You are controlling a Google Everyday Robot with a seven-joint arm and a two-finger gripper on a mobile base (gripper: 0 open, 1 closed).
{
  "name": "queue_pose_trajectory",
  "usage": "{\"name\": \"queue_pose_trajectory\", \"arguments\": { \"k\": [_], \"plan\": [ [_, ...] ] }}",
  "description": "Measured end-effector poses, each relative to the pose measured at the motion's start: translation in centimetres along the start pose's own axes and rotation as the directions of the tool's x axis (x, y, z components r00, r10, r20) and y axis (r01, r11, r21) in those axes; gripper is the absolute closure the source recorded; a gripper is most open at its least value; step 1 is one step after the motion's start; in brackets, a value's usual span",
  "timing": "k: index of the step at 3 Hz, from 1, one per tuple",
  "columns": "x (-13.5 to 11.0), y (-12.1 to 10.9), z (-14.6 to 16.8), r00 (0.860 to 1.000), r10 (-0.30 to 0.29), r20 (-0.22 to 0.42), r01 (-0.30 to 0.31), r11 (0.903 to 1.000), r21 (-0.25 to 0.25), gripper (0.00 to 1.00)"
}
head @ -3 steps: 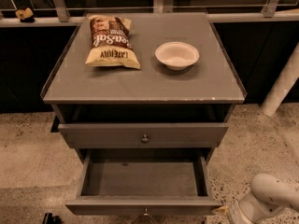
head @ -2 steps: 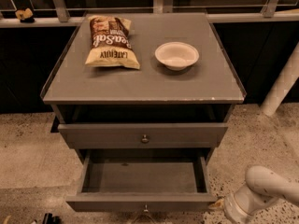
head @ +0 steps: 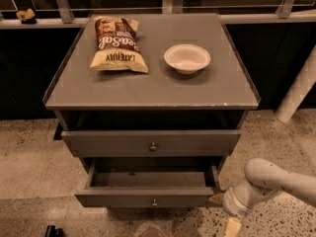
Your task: Close middle drawer
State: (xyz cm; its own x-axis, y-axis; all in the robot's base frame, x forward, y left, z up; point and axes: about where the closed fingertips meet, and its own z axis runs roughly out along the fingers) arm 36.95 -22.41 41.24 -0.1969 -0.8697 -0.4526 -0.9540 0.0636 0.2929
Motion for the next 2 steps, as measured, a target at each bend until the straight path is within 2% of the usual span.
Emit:
{"name": "queue_pose_trajectory", "arguments": {
  "k": [1,2],
  "plan": [
    [-2.97,-2.97,-0.99,0.999,0.036,0.018,-0.036,0.9993,0.005,0.00],
    [-2.99,-2.98,-1.00,0.999,0.036,0.018,-0.036,0.9993,0.005,0.00]
  ]
}}
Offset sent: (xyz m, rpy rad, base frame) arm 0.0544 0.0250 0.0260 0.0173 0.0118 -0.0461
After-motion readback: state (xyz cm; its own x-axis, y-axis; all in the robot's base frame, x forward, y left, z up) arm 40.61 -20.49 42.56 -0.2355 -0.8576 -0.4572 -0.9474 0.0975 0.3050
